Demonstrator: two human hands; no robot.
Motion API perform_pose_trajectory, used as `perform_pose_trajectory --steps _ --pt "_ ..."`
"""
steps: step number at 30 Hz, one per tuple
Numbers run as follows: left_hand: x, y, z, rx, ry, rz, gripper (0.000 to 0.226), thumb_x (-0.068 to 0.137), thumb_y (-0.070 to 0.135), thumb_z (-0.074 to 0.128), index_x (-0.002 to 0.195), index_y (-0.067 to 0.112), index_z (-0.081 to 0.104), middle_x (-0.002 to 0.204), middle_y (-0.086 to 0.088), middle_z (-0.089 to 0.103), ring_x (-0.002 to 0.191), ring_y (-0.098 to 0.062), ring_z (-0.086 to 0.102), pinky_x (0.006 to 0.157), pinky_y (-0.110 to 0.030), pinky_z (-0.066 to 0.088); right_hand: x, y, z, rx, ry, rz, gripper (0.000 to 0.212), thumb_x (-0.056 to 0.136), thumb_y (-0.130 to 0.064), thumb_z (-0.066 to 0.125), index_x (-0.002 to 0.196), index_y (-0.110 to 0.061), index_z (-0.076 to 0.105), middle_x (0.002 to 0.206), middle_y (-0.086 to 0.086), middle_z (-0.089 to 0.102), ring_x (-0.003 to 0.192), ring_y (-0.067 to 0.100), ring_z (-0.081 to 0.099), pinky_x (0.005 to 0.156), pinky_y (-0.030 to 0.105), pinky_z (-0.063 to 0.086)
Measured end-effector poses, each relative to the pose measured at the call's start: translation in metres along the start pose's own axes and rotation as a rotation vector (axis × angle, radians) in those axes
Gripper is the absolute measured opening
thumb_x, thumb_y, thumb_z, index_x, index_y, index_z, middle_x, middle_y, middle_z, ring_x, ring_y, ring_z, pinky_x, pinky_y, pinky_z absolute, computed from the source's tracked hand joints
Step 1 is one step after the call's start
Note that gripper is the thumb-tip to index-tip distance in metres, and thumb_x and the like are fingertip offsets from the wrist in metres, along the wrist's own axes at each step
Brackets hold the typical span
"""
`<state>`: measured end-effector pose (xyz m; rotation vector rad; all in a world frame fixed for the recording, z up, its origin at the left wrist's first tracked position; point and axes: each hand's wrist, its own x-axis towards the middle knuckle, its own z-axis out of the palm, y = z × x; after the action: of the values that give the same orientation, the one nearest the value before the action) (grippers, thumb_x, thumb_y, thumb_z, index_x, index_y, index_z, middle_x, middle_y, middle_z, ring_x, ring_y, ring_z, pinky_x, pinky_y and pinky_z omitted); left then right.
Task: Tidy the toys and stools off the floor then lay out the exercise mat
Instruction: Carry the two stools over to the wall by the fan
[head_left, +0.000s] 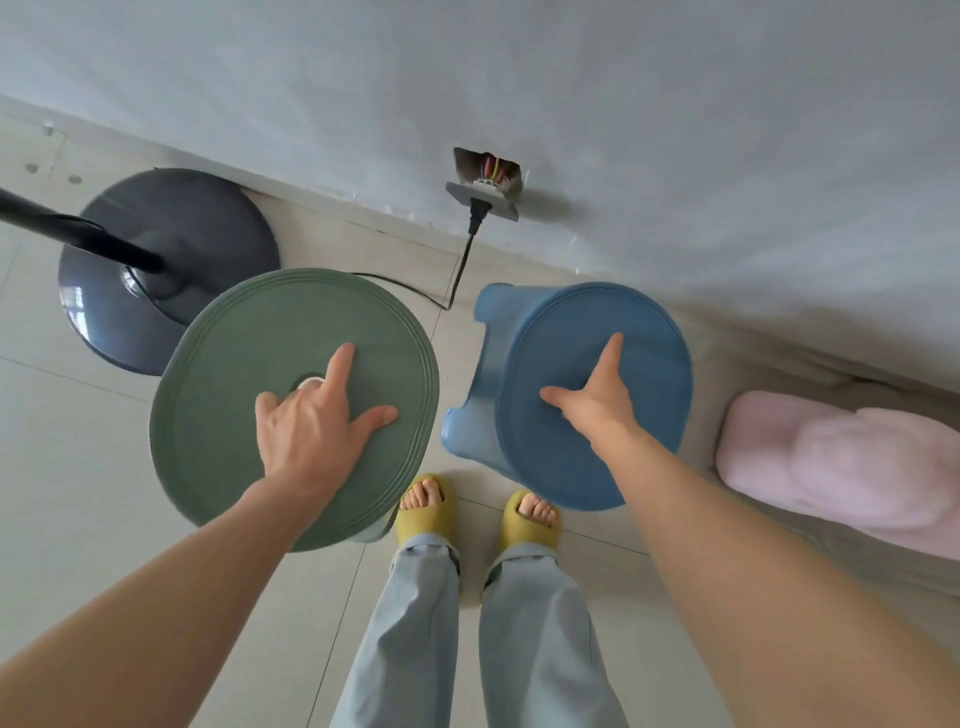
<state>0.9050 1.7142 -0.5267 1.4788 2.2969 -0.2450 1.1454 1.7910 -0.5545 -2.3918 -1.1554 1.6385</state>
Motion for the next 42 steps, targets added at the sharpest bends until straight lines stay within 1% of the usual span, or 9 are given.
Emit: perform_pose_trajectory --steps 4,9,18,28,31,34,35,39,42 --pt "0.019 -0.002 0.019 0.009 -0.023 0.006 0.067 0.083 0.06 0.05 0.137 0.026 0.029 0.095 -0.006 0.064 0.086 -0.028 0.06 0.076 -0.034 0.023 0.037 -0.004 0.017 0.005 0.05 0.025 0.107 0.084 -0.016 0.067 0.146 -0.028 -0.02 0.141 0.01 0.042 0.122 0.03 0.05 0.1 0.039 0.039" --pt "0.038 0.001 0.03 0.014 -0.061 0.004 0.069 0.084 0.061 0.048 0.139 0.026 0.026 0.094 -0.005 0.064 0.084 -0.027 0.06 0.08 -0.036 0.029 0.068 -0.007 0.022 -0.036 0.069 0.058 0.108 0.083 -0.016 0.068 0.146 -0.027 -0.019 0.136 0.012 0.046 0.113 0.032 0.056 0.098 0.041 0.043" --pt "0.049 0.017 0.034 0.036 -0.046 -0.014 0.07 0.084 0.063 0.046 0.14 0.026 0.024 0.095 -0.005 0.063 0.082 -0.026 0.059 0.075 -0.032 0.023 0.096 -0.003 0.024 -0.072 0.073 0.065 0.107 0.083 -0.016 0.068 0.147 -0.026 -0.017 0.139 0.013 0.042 0.122 0.034 0.047 0.101 0.044 0.041" --pt "0.049 0.032 0.038 -0.027 -0.039 -0.074 0.072 0.082 0.063 0.049 0.141 0.027 0.026 0.095 -0.005 0.063 0.08 -0.027 0.056 0.077 -0.032 0.024 0.11 0.006 0.032 -0.034 0.078 0.055 0.106 0.085 -0.015 0.066 0.147 -0.024 -0.019 0.14 0.016 0.04 0.126 0.035 0.043 0.102 0.043 0.037" --pt "0.043 0.038 0.032 -0.037 -0.038 -0.086 0.072 0.083 0.063 0.049 0.141 0.028 0.025 0.094 -0.004 0.063 0.073 -0.023 0.049 0.078 -0.031 0.024 0.105 0.006 0.027 0.015 0.032 0.055 0.098 0.085 -0.017 0.065 0.149 -0.024 -0.01 0.143 0.011 0.038 0.128 0.032 0.041 0.101 0.041 0.037" --pt "0.031 0.043 0.015 -0.079 -0.034 -0.099 0.072 0.082 0.061 0.051 0.141 0.029 0.026 0.097 -0.004 0.064 0.081 -0.025 0.056 0.08 -0.032 0.026 0.079 0.005 0.024 0.051 -0.007 -0.021 0.074 0.084 -0.024 0.065 0.145 -0.016 0.023 0.14 0.009 0.041 0.127 0.028 0.042 0.096 0.037 0.039" --pt "0.025 0.045 0.009 -0.093 -0.03 -0.099 0.072 0.082 0.061 0.052 0.141 0.029 0.027 0.097 -0.004 0.064 0.083 -0.026 0.057 0.08 -0.031 0.026 0.065 0.004 0.025 0.075 -0.035 -0.039 0.071 0.085 -0.027 0.065 0.144 -0.015 0.027 0.142 0.008 0.04 0.129 0.026 0.041 0.097 0.035 0.038" --pt "0.002 0.052 -0.026 -0.137 -0.005 -0.089 0.072 0.082 0.06 0.052 0.142 0.029 0.028 0.099 -0.004 0.065 0.088 -0.025 0.059 0.082 -0.031 0.029 -0.019 -0.001 0.024 0.333 -0.327 -0.072 0.079 0.084 -0.033 0.067 0.148 -0.022 0.021 0.147 0.001 0.035 0.133 0.015 0.038 0.103 0.029 0.032" --pt "-0.015 0.06 -0.055 -0.168 0.018 -0.066 0.072 0.081 0.061 0.052 0.142 0.03 0.027 0.103 -0.002 0.066 0.092 -0.024 0.06 0.082 -0.03 0.028 -0.071 0.0 0.024 0.401 -0.444 -0.076 0.096 0.075 -0.037 0.074 0.149 -0.03 0.013 0.15 -0.005 0.027 0.138 0.015 0.03 0.111 0.035 0.03"
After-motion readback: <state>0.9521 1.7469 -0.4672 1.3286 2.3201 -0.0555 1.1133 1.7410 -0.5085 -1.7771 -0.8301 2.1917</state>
